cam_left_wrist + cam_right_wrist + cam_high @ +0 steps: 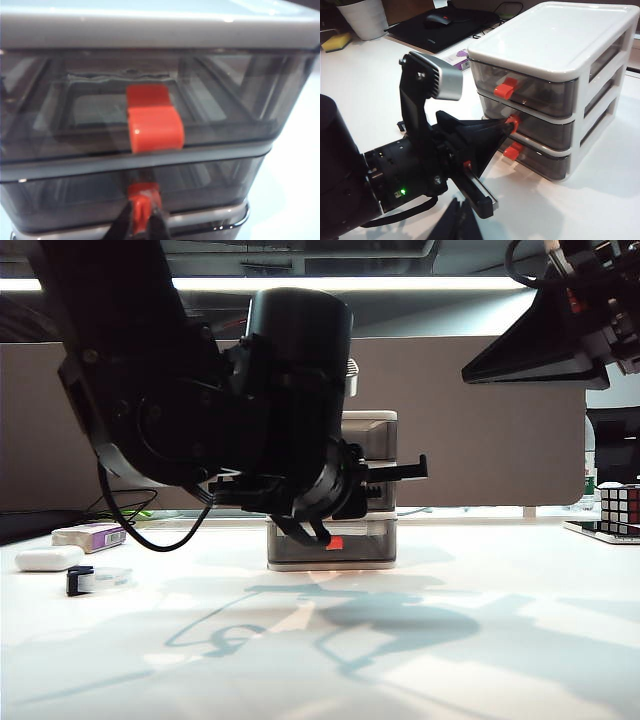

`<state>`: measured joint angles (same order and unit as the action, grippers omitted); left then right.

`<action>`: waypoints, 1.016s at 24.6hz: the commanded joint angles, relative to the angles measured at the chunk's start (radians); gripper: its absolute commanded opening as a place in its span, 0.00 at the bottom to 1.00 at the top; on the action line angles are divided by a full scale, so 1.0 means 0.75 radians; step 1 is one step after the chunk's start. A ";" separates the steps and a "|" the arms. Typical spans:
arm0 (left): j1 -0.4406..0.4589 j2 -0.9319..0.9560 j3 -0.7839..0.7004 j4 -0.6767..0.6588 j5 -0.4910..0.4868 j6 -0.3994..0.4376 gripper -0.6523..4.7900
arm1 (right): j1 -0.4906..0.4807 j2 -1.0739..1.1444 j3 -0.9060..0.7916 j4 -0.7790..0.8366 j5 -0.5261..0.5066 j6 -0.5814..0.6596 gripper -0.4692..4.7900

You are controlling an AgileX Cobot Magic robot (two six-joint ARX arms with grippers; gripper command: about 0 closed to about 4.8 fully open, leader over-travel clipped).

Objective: Open the second layer of the drawer on the table, pick up the transparent tape on the table and put it in, and finally close the drawer.

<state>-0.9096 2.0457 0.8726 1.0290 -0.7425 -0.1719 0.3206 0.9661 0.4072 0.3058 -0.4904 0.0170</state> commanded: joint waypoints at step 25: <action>0.003 0.002 0.006 -0.003 0.004 0.005 0.11 | 0.002 0.860 0.559 0.301 -0.173 -0.025 0.08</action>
<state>-0.9092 2.0472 0.8730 1.0294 -0.7418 -0.1722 0.3210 1.6135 0.8223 0.5091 -0.6250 0.0040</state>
